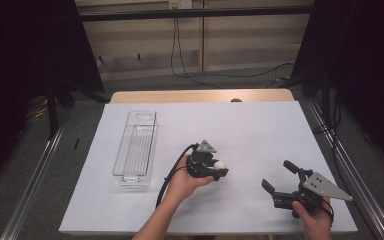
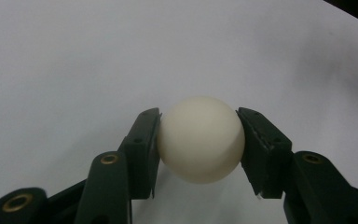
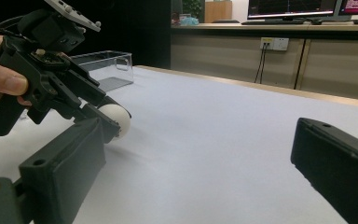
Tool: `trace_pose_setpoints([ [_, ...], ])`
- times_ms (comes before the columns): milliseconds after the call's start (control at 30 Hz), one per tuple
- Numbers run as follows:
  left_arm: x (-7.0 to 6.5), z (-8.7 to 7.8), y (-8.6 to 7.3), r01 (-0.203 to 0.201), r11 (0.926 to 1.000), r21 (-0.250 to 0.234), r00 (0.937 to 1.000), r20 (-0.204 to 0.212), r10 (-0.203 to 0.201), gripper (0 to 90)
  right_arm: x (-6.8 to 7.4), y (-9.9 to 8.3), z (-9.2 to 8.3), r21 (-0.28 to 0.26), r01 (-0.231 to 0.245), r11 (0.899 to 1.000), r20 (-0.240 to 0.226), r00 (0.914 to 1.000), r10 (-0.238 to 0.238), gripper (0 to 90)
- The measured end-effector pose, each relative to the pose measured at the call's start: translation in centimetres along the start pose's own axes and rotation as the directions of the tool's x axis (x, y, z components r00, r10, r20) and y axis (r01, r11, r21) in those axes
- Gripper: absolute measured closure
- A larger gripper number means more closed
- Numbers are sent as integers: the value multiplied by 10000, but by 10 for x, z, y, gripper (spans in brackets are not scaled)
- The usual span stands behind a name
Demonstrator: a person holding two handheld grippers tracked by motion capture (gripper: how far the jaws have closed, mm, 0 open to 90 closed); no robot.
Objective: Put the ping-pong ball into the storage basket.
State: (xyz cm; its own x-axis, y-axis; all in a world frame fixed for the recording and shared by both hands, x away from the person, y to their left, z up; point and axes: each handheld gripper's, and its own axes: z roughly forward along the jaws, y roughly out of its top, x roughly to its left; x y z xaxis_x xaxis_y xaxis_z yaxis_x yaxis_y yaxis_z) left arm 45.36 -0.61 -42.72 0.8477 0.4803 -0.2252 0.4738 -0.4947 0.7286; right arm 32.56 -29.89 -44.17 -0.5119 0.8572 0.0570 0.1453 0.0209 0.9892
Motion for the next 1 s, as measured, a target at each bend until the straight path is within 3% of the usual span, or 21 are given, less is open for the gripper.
trace_pose_setpoints([
  [233,2,-3,-1,41,10000,-42,10000,64,-41,512,0,0,0,24,-16,10000,10,10000,15,26],
  [267,0,-2,-1,55,10000,-78,9996,-285,-57,512,0,0,0,33,-12,10000,7,10000,12,26],
  [300,1,-3,-2,47,10000,-78,10000,-86,-47,512,0,0,0,16,-44,10000,42,10000,44,26],
  [400,3,-4,-2,88,9999,-89,10000,0,-88,512,0,0,0,13,-21,10000,36,10000,21,26],
  [1000,7,-11,-3,110,9999,33,9998,-187,-110,512,0,0,0,-11,-43,10000,63,10000,43,26],
])
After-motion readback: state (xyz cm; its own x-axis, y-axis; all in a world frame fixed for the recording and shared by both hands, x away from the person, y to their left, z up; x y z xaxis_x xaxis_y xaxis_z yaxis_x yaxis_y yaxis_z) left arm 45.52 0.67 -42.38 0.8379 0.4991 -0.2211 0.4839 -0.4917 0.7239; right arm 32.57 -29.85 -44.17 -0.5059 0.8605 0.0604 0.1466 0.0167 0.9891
